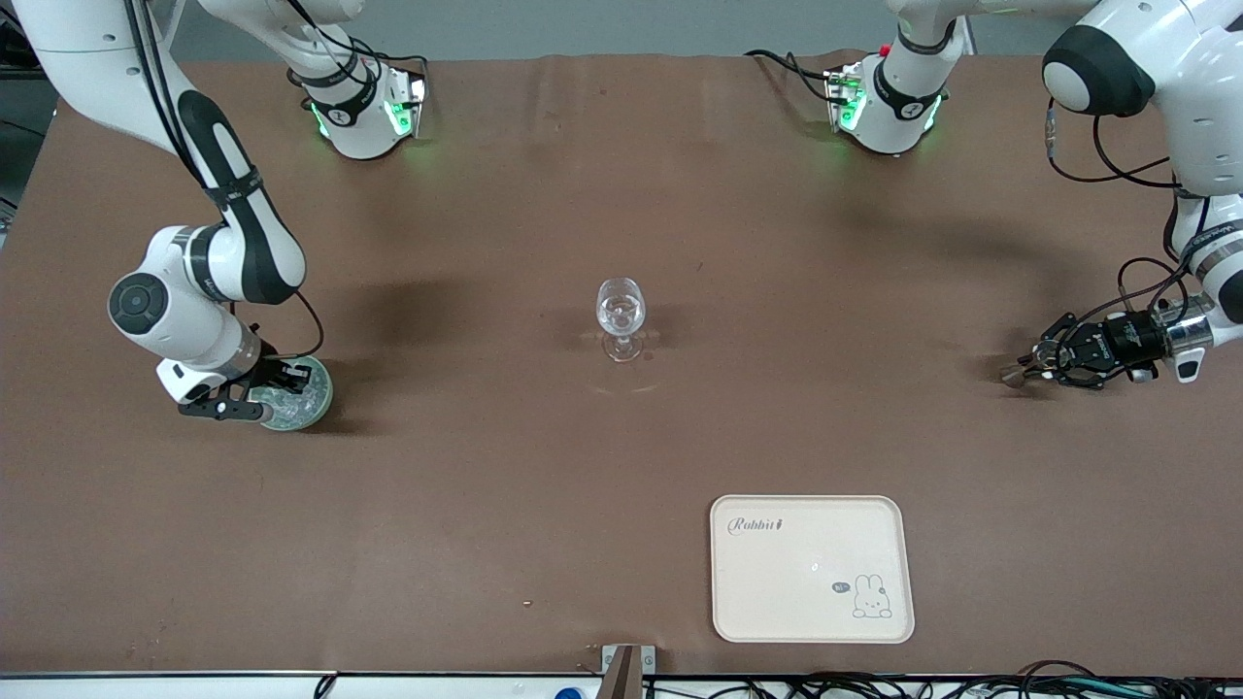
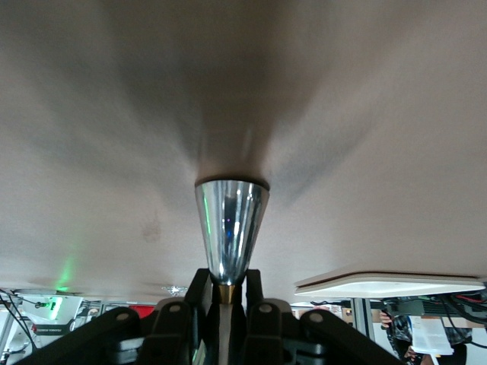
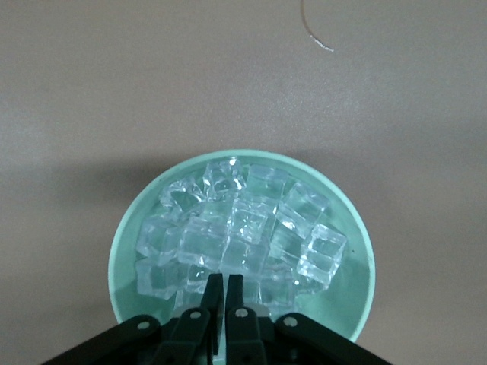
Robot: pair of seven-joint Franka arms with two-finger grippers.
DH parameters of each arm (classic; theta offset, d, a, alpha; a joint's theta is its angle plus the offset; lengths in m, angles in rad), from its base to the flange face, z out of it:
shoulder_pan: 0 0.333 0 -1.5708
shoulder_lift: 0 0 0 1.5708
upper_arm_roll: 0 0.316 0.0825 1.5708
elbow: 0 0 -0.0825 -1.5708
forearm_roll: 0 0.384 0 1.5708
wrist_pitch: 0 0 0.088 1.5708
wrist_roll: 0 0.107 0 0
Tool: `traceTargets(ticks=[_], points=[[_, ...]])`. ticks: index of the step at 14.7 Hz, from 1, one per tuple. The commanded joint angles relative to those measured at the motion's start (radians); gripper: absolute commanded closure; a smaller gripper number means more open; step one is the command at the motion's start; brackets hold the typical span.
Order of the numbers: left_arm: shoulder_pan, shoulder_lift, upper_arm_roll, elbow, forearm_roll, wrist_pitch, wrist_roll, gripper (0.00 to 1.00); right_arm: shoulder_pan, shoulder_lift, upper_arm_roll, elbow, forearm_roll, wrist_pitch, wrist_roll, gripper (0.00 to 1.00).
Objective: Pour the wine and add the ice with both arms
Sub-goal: 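Pinch ice with the right gripper while the left gripper grasps the jigger, then carry the metal jigger with the left gripper to the wine glass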
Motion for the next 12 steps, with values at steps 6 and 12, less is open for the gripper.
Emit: traceTargets(ticks=[6,12], points=[[-0.014,-0.156,-0.001,-0.002,-0.002,-0.197,-0.054,1.00,0.001,-0.016,0.005,0.067,-0.002,-0.175,0.010,0.84],[-0.055,-0.359,-0.191,0.004,0.064,-0.213,-0.152,1.00,0.001,-0.009,0.003,0.044,-0.003,-0.152,0.010,0.49]])
